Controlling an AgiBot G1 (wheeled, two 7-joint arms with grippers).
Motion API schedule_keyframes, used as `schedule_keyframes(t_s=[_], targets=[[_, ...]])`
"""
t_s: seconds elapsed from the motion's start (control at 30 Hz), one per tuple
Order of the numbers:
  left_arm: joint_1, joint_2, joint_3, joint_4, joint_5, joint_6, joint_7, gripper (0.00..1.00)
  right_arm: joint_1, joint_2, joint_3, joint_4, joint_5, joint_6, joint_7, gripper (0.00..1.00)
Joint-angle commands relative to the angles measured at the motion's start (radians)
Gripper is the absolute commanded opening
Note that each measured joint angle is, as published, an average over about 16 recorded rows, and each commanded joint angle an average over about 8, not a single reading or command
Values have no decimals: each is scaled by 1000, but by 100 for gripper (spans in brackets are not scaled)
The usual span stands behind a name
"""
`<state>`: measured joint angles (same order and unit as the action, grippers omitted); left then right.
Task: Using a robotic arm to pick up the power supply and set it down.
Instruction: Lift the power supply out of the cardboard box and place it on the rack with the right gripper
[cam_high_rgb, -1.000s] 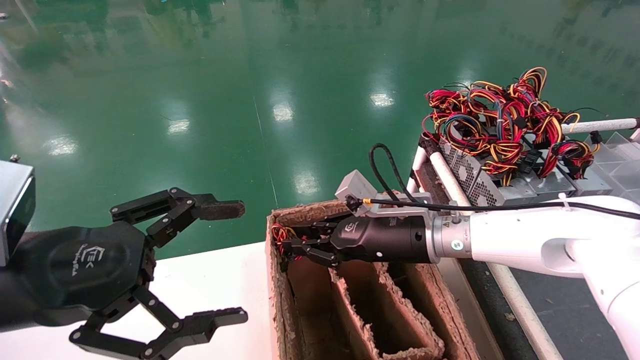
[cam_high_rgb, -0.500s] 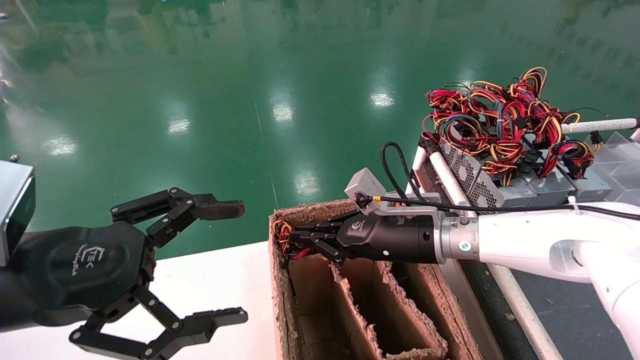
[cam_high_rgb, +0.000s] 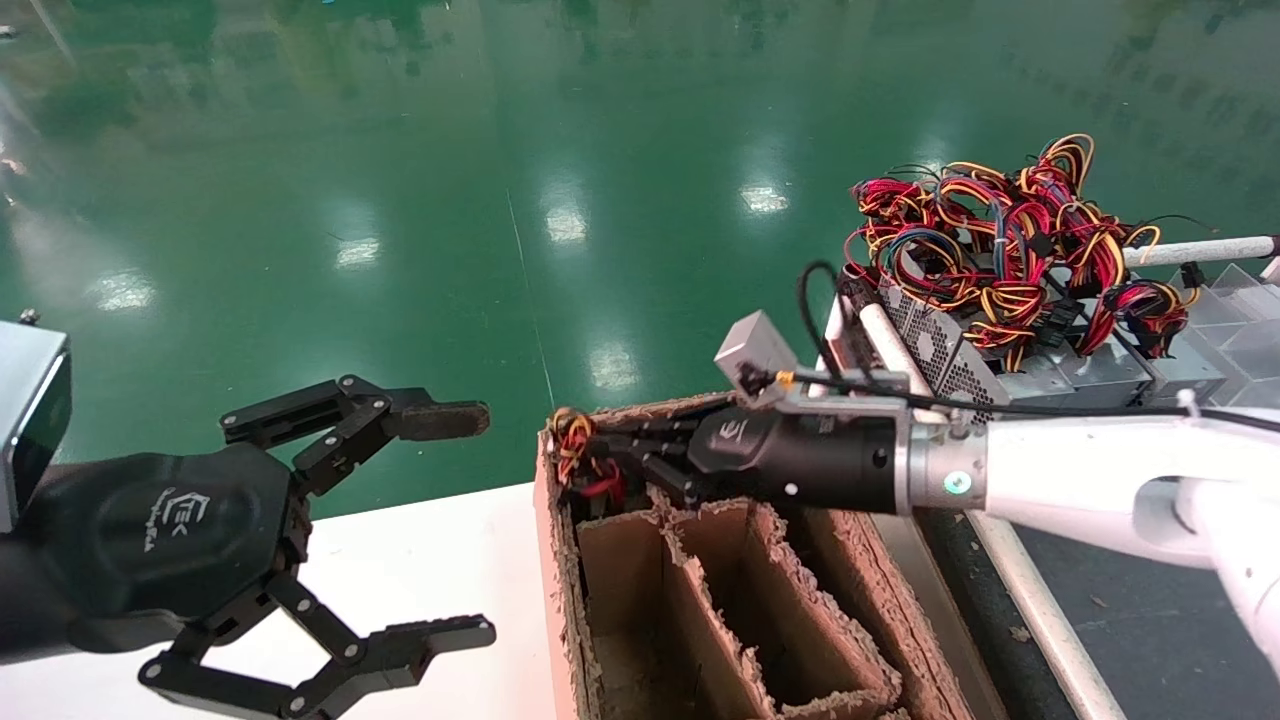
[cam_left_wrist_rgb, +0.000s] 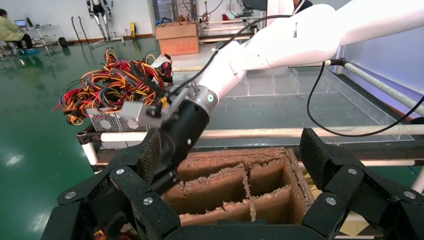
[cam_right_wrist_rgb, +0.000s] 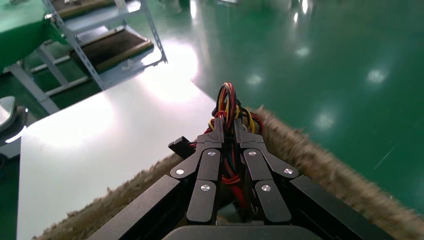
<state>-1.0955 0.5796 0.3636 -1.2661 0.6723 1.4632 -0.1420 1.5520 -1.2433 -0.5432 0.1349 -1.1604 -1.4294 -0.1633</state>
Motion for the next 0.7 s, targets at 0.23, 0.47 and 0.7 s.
schedule_keyframes(t_s=[0.23,0.47,0.7], targets=[[0,0,0,0,0,0,0,100,20,45,32,11,45,-48,-32,0],[0,0,0,0,0,0,0,100,43,108,71,42,102,-108,-28,0],[0,0,0,0,0,0,0,100,60,194,108,134,175,-152,28,0]])
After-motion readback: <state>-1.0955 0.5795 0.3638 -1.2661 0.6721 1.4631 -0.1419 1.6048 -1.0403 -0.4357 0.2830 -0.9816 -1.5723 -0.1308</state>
